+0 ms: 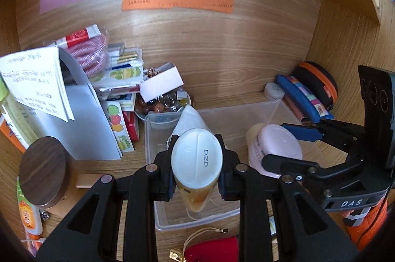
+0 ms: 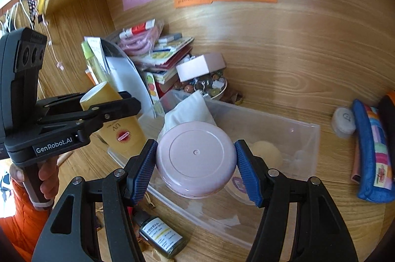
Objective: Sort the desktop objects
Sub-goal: 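Carry the pink compact and gold tube over the bin, then release the pink compact and gold tube into the bin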
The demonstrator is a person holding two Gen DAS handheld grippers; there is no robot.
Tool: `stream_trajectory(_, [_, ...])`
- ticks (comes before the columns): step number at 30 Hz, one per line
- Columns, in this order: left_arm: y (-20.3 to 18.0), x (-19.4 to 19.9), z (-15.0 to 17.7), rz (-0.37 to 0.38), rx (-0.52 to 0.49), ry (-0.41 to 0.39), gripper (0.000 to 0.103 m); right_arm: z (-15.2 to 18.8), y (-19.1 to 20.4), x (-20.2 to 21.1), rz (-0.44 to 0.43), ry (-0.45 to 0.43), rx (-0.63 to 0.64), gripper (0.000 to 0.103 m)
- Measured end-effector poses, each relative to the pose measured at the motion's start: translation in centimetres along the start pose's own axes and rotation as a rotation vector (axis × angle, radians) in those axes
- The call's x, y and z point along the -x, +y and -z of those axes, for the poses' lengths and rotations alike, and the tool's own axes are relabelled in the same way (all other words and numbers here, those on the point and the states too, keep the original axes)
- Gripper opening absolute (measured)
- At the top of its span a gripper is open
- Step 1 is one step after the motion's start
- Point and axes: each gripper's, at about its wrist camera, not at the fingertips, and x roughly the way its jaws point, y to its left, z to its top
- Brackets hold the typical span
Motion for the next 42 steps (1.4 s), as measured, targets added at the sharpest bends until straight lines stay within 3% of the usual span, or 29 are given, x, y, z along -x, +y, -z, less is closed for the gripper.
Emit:
stream_trajectory(12, [0.7,-2.9,1.3,0.019,-0.011,0.059,0.025,1.4,0.9,-4.0,0.01,0.084,0.044,0.06])
stream_trajectory(18, [1.0,-4.0,1.8,0.027,-0.005,0.09,0.025,2.0,2.4,-4.7,0.052,0.09,0.117,0.06])
stream_trajectory(27, [0.8,-4.6,2.3,0.011,-0.022,0.11,0.026,2.1,2.3,-5.0,0.06,0.107,0.12,0.06])
stream_trajectory(36, [0.6,-4.4,2.4,-0.011,-0.041,0.093,0.026,2.2,2.3,-4.7,0.086,0.1,0.145,0.061])
stream_trajectory(38, [0.7,-4.3,2.3,-0.008,-0.037,0.09,0.027,2.2,2.2,-4.8,0.085,0.102,0.141,0.061])
stream_trajectory(42, [0.6,-3.6,2.1,-0.027,-0.04,0.07,0.038,2.0,2.3,-4.6,0.082,0.098,0.137,0.061])
